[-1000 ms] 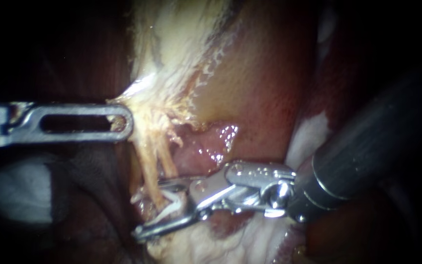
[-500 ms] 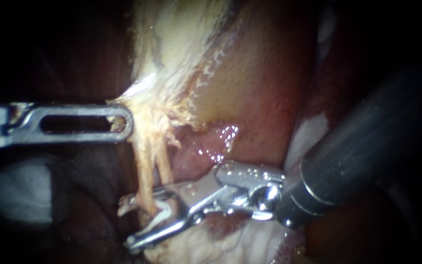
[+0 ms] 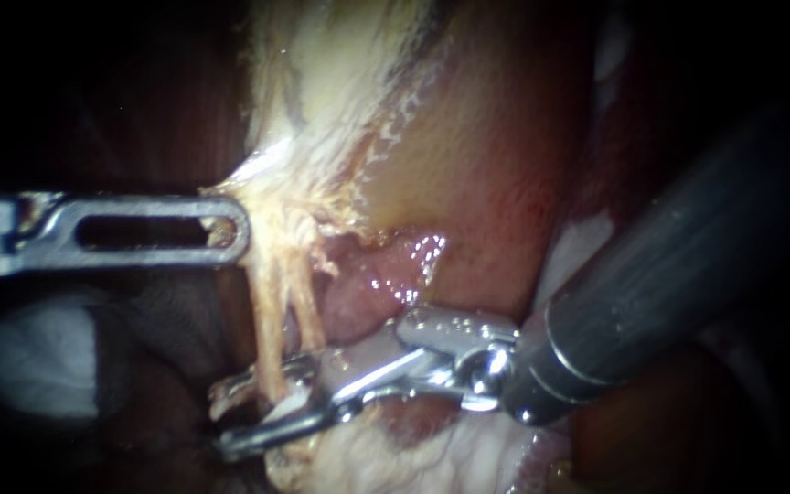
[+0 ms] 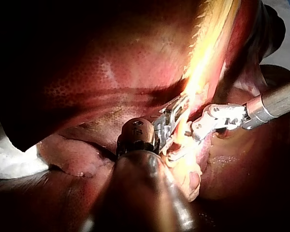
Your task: Clipping first clip left tube
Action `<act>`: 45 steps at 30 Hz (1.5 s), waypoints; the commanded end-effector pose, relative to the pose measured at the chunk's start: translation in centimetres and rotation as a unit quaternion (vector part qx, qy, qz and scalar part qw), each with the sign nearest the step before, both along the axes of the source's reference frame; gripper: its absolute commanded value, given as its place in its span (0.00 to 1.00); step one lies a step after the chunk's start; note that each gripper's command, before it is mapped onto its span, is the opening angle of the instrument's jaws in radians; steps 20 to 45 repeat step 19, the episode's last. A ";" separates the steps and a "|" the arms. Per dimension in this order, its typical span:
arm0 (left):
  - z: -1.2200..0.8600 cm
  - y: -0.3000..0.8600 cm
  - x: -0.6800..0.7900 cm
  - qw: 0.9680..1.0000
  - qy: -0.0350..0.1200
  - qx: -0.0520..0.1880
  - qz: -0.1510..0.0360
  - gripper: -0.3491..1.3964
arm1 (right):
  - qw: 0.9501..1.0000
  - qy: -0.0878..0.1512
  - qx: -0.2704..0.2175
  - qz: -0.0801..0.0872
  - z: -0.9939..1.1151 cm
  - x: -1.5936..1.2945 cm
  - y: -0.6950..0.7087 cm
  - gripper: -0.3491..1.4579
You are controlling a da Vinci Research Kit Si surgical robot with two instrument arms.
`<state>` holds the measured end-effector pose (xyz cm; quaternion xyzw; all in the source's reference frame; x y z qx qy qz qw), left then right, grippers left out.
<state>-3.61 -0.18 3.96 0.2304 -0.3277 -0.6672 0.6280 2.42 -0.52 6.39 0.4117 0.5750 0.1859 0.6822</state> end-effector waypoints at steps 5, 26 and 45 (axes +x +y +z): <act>0.00 0.00 0.00 1.000 0.000 0.000 0.000 0.00 | 1.000 -0.011 -0.001 0.001 0.07 -0.03 0.03 0.00; 0.00 0.00 0.00 1.000 -0.001 0.000 0.000 0.00 | 1.000 -0.014 -0.003 -0.004 0.06 -0.03 0.01 0.00; 0.00 0.00 0.00 1.000 -0.001 0.000 0.000 0.00 | 1.000 -0.014 -0.003 -0.004 0.06 -0.03 0.01 0.00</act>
